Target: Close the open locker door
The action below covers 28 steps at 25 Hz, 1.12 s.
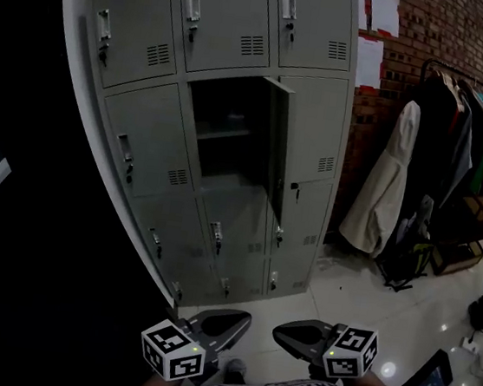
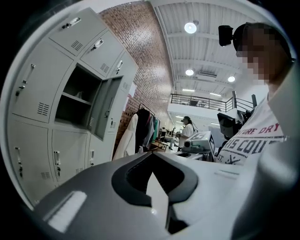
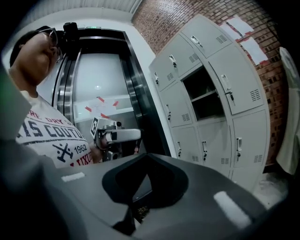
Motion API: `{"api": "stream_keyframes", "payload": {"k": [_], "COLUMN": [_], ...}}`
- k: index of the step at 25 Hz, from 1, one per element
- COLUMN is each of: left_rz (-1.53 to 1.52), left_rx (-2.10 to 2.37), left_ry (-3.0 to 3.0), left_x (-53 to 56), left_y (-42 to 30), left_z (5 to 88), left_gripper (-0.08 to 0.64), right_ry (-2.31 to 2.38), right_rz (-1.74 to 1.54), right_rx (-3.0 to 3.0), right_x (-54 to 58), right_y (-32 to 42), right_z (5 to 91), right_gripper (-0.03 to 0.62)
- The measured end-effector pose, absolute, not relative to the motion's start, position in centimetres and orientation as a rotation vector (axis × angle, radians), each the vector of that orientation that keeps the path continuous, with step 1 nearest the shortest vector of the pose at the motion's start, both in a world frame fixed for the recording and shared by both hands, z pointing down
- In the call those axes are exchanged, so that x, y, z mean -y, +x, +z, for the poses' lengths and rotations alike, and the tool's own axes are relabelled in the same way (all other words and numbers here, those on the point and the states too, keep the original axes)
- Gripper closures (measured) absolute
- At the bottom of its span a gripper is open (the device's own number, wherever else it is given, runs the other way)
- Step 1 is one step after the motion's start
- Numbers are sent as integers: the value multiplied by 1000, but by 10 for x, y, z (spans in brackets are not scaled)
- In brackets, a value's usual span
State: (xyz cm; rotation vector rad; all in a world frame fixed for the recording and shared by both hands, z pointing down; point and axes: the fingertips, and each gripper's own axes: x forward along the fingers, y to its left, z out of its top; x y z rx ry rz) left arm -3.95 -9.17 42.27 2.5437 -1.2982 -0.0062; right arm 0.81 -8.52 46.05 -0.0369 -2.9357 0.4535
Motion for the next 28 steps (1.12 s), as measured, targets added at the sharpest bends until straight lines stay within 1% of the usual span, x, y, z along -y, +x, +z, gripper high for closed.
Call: {"api": "stream_keyframes", "payload": {"k": [3,8,11,15,18,21,28], "left_rz": [-9,-3,-6,-2,1,17,14], "left_rx": [1293,1281,1259,1213,1166,1114,1076], "left_ry": [2527,2584,2609,2613,2610,2624,2645], "left_x": [136,202,234,270,294,309,328], "left_y": [-82,-145,-173,-198,-204,-201,-208], "left_z": [420,387,377,380,388,392,391], "left_gripper": [554,554,554,554,554,554,554], "right_ry": [-13,37,96,171,239,368,760], "right_rz": [461,391,374,386,401,383,273], "right_rx": [2936,2978,3000,2992,2991,2987,3043], "right_x": [127,195,230,268,290,317,401], "right_y": [-31,-91,-115,-134,-137,-120,-62], "right_z": [454,415,402,405,409,407,353], "right_gripper": [598,598,598,598,598,598,598]}}
